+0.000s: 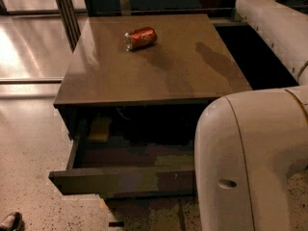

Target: Close top drawer

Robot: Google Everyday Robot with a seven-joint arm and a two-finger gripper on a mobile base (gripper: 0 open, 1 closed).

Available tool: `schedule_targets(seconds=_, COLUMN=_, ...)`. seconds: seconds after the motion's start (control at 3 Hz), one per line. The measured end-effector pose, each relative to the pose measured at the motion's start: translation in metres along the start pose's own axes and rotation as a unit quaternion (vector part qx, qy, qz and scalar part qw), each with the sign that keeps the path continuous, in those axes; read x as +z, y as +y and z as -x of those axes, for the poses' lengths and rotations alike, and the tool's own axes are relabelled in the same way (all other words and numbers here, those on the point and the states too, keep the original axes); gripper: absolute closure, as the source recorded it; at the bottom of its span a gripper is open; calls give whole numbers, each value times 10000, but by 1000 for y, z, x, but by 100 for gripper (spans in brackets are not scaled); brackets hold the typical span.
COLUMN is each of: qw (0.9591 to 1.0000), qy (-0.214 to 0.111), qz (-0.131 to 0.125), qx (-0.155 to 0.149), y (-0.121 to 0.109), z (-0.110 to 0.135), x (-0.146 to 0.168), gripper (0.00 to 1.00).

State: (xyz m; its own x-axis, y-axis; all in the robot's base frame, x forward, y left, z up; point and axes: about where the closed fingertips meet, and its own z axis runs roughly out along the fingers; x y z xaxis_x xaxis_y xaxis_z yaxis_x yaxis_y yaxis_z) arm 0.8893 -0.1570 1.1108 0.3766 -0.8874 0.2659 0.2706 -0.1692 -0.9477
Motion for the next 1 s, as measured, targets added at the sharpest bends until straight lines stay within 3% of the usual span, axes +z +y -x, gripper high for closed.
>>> schedule_targets(seconds=0.33, qw=9983, qy=-152, qz=168, qx=-528, y=1, z=8, x=-1, gripper=0)
schedule_targets(seconds=0.67, qw=9955, qy=-253, qz=322, qx=-860, y=3, z=10, x=-4, gripper=0)
schedule_targets(seconds=1.0, qw=9912, qy=-266, qz=700, qx=-1088, y=10, z=17, x=-2, gripper=0)
